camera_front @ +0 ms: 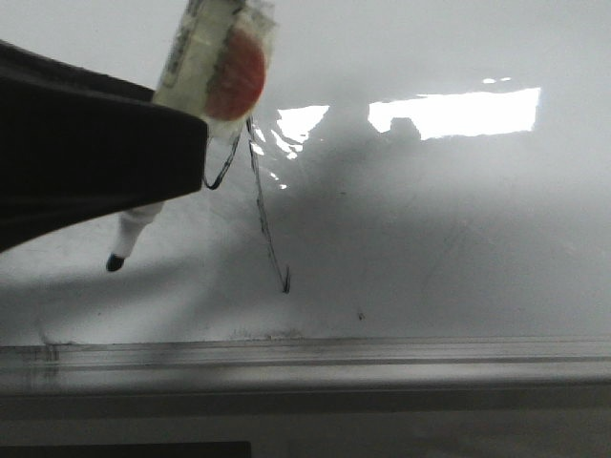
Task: Write number 9 on whiteboard
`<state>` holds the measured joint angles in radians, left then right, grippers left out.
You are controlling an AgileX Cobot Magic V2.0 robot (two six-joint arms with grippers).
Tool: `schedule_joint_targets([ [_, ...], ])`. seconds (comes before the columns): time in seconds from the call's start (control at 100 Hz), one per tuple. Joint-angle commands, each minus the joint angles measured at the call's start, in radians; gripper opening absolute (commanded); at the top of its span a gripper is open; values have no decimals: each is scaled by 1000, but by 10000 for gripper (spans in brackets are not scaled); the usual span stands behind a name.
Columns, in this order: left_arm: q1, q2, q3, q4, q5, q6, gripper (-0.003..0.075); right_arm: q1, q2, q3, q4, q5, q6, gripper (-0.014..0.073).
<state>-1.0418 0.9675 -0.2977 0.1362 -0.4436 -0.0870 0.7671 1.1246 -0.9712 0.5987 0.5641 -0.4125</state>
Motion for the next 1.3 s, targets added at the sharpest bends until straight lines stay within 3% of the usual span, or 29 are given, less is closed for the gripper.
schedule_joint_targets([
  [0.0, -7, 10, -31, -20, -105, -6, 316, 10, -10, -32, 29, -75, -13, -43],
  [0.14, -7, 14, -31, -20, -103, -6, 273, 10, -10, -32, 29, -72, -13, -43],
  [0.41, -7, 14, -31, -20, -103, -6, -22, 8, -10, -32, 8, -59, -13, -43],
  [0.58, -9, 14, -31, -22, -103, -10, -20, 8, -10, -32, -1, -51, -20, -11],
  [0.65, -9, 14, -31, -45, -103, -15, -20, 8, -10, -32, -2, -37, -24, 115],
  [0.75, -9, -1, -31, -106, -103, -18, -20, 8, -10, -32, -3, -39, -24, 360],
  [0.8, -9, -14, -31, -128, -93, -18, -20, 8, -10, -32, -6, -44, -24, 421],
  [1.03, -9, -35, -30, -571, 70, -7, -21, 8, -13, -32, -6, -45, -24, 381],
  [1.29, -3, 62, -30, -774, 32, -7, -21, 8, -13, -32, -6, -35, -24, 374],
])
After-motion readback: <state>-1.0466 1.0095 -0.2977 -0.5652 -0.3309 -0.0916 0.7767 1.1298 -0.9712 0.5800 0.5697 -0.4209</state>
